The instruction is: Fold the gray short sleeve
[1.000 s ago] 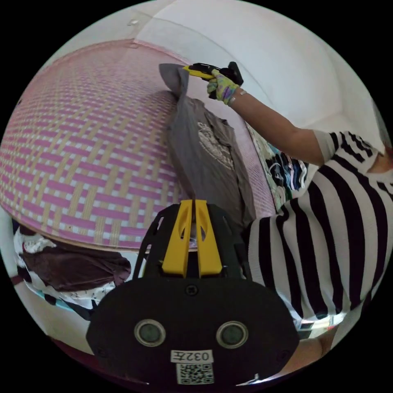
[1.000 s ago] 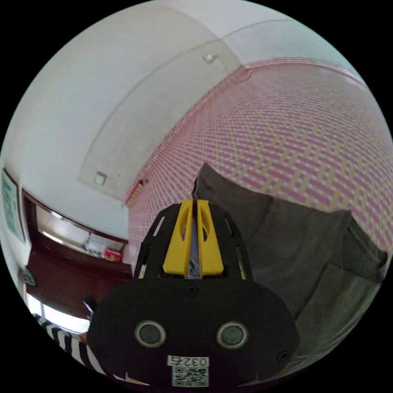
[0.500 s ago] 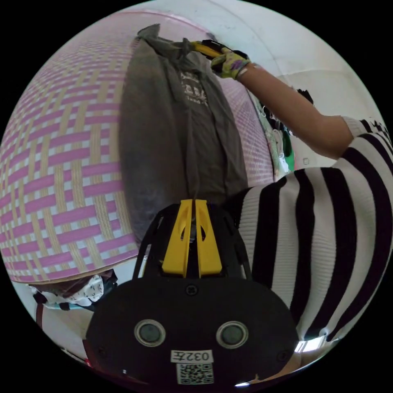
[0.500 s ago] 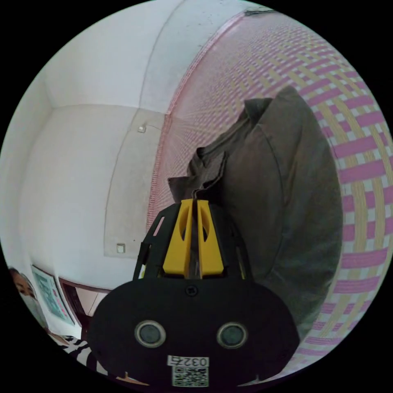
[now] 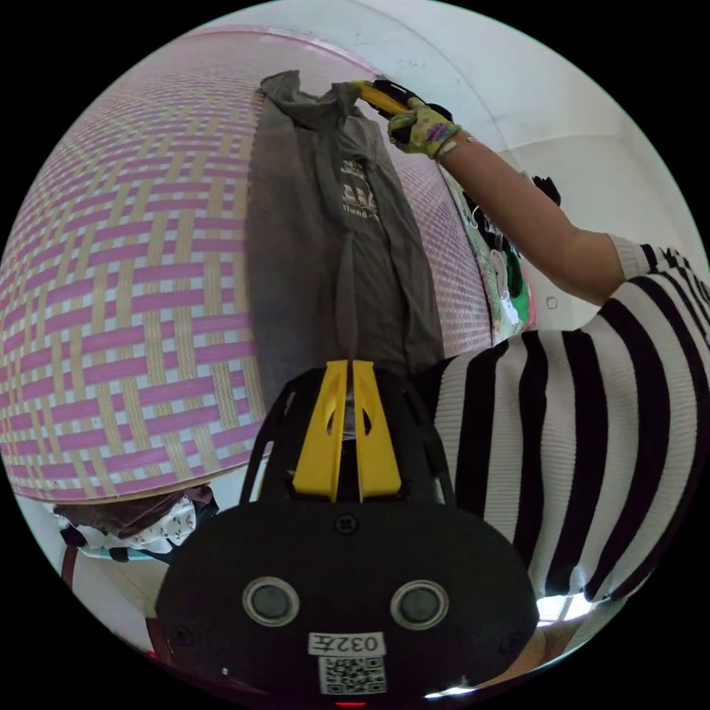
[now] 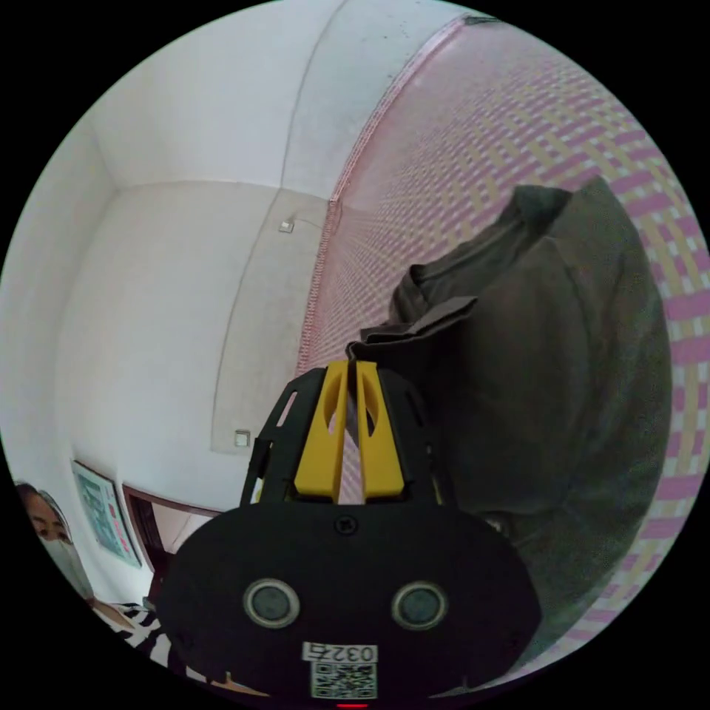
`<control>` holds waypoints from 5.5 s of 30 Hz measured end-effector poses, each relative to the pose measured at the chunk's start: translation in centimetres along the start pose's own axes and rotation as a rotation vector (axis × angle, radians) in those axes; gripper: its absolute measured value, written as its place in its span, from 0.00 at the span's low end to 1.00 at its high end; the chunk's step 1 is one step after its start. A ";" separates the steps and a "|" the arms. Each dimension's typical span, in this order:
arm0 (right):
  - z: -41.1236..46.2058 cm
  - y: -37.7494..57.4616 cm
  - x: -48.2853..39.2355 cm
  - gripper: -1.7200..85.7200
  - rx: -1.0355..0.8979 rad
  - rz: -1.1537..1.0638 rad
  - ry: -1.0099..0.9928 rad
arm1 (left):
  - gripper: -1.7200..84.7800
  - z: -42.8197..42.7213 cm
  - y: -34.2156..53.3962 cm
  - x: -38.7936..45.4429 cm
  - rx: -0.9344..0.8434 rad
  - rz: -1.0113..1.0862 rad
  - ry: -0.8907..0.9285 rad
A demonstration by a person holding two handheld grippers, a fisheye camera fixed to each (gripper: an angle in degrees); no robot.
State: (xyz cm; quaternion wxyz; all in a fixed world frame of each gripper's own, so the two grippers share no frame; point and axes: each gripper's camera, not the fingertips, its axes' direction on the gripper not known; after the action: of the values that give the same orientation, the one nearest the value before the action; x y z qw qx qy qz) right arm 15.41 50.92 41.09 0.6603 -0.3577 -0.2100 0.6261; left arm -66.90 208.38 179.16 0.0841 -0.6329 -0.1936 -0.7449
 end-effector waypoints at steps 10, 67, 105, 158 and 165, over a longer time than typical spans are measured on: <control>11.1 -3.2 -10.7 0.01 -0.143 -0.259 -0.018 | 0.01 -9.2 4.1 -6.1 0.252 -0.246 -0.109; 17.1 12.4 11.8 0.06 -0.920 -0.520 0.115 | 0.01 -2.2 -2.6 -10.2 0.219 -0.135 0.082; 14.9 5.8 19.9 0.04 -1.049 -0.303 0.120 | 0.01 -1.2 -11.8 -7.7 0.201 -0.231 0.200; 16.7 0.4 17.3 0.01 -0.568 -0.252 0.369 | 0.01 -0.1 -9.3 -4.8 0.087 -0.205 0.201; 11.4 5.1 14.5 0.01 -0.537 -0.410 0.313 | 0.01 -2.6 -8.1 -1.8 0.134 -0.135 0.255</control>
State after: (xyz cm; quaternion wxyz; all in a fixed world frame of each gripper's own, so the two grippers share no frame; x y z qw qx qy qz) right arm 5.50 67.32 42.33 0.6786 -0.5602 -0.3305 0.3412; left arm -71.96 214.50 175.60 0.0998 -0.5116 -0.2726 -0.8087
